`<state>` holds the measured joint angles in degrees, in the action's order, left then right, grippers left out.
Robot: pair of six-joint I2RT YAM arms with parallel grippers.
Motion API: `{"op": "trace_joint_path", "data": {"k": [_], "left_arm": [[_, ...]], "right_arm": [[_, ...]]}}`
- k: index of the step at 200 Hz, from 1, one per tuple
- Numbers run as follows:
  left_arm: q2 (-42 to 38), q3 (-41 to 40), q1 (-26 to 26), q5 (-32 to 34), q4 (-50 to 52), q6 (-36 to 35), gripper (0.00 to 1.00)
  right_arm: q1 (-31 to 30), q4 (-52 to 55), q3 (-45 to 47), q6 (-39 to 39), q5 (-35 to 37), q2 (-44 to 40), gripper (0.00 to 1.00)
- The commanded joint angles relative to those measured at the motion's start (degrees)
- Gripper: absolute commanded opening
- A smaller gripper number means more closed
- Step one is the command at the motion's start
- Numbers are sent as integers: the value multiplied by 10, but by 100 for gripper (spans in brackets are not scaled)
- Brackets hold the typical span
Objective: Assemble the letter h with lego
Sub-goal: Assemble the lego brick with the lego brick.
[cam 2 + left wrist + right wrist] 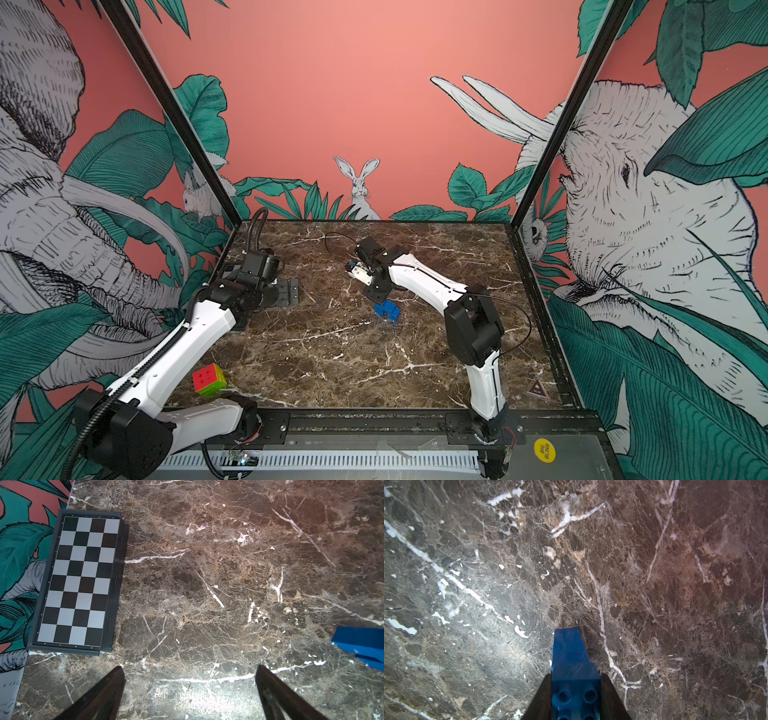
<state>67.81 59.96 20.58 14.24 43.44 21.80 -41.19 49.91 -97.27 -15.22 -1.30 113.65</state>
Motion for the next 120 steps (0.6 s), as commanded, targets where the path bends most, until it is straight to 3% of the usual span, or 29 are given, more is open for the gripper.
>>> {"op": "trace_joint_path", "data": {"k": [1,120], "left_arm": [[-1,-5,1,1,5,3,99],[-5,-6,1,0,6,3,99]], "right_arm": [[2,26,10,6,-1,3,0],[2,37,15,1,-18,-9,0]]}}
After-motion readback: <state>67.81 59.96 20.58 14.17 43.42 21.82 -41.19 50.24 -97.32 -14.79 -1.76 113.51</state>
